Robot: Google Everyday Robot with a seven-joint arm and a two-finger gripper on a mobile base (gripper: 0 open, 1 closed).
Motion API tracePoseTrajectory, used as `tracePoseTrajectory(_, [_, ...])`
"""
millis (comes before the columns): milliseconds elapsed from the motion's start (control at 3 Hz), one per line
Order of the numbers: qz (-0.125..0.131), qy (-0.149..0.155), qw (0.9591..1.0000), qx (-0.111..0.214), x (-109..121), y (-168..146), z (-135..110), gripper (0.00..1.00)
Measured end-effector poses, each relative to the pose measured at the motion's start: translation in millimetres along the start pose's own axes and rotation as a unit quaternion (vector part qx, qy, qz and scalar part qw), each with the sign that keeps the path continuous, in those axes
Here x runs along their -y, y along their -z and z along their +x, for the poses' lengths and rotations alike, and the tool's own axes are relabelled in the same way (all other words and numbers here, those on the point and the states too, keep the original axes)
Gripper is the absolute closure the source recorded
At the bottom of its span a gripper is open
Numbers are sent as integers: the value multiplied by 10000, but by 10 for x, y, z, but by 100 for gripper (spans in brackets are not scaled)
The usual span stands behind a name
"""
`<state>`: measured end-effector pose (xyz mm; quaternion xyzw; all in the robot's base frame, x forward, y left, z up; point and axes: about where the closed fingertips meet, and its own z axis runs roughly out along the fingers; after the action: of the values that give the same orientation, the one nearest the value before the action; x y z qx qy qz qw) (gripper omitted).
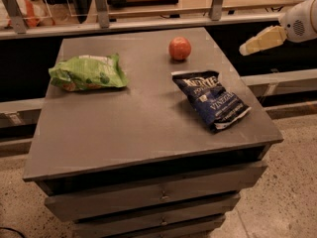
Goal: Move apple near blue chip bag
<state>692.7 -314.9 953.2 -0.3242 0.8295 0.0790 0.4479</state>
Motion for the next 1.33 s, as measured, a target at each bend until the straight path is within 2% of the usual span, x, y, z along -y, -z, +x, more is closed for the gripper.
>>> tracePoseTrajectory(333, [17, 49, 10000, 64, 53, 59, -94, 0])
tracePoseTrajectory(667, [-65, 23, 9999, 155, 19, 39, -77, 0])
tracePoseTrajectory(1000, [-432, 269, 9986, -123, -137, -239, -42, 0])
tracePoseTrajectory(1333, [-798, 680, 9939, -352, -360, -475, -4, 0])
